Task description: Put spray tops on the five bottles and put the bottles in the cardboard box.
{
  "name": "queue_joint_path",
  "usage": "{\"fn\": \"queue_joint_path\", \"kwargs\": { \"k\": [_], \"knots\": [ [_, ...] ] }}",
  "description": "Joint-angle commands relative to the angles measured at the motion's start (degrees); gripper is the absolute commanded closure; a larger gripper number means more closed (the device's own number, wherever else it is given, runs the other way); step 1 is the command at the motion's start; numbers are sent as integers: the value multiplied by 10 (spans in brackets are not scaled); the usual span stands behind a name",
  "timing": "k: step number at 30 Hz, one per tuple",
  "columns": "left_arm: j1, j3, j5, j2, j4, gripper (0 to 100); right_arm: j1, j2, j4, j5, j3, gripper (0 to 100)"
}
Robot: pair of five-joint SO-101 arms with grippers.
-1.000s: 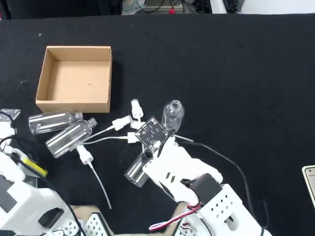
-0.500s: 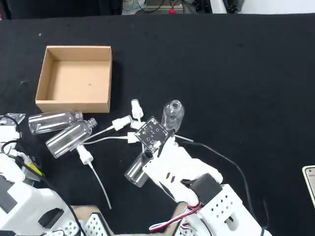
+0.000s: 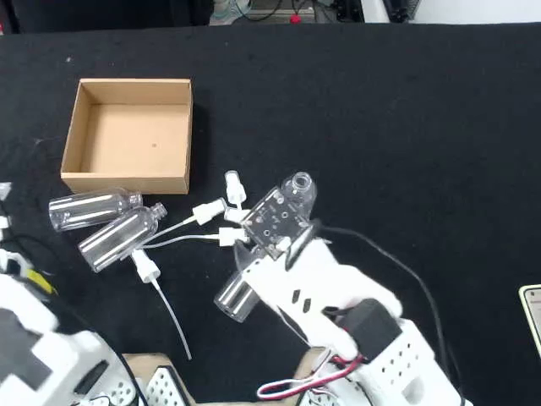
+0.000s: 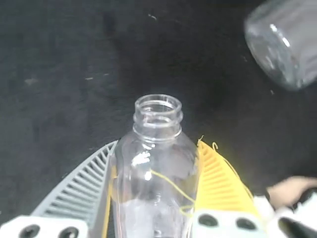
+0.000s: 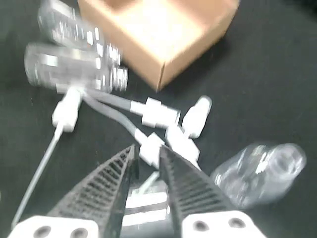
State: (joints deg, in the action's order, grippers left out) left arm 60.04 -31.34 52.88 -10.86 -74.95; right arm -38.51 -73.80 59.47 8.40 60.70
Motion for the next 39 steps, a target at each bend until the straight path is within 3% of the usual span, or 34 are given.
{"fn": "queue_joint_path", "kwargs": {
  "k": [1,6,11,14,18,22,26,35,39],
  "knots": [
    [-7,-98,-109,-156,87,920,-5,86,-2,-5,-88,862],
    [-43,-178,-236,-279,116,920,-68,242,-29,-53,-139,861],
    [-64,-200,-341,-351,116,920,-142,383,-171,-106,-112,861],
    [-63,-200,-372,-367,113,920,-145,460,-265,-110,-102,861],
    [-60,-202,-383,-367,113,920,-153,563,-322,-147,-126,861],
    [-24,-210,-384,-367,117,920,-158,675,-306,-208,-204,858],
    [-12,-222,-382,-369,117,920,-167,752,-256,-220,-281,857],
    [22,-227,-380,-373,116,920,-204,796,-201,-250,-371,850],
    [32,-224,-379,-373,116,920,-207,800,-200,-269,-376,756]
  ]
}}
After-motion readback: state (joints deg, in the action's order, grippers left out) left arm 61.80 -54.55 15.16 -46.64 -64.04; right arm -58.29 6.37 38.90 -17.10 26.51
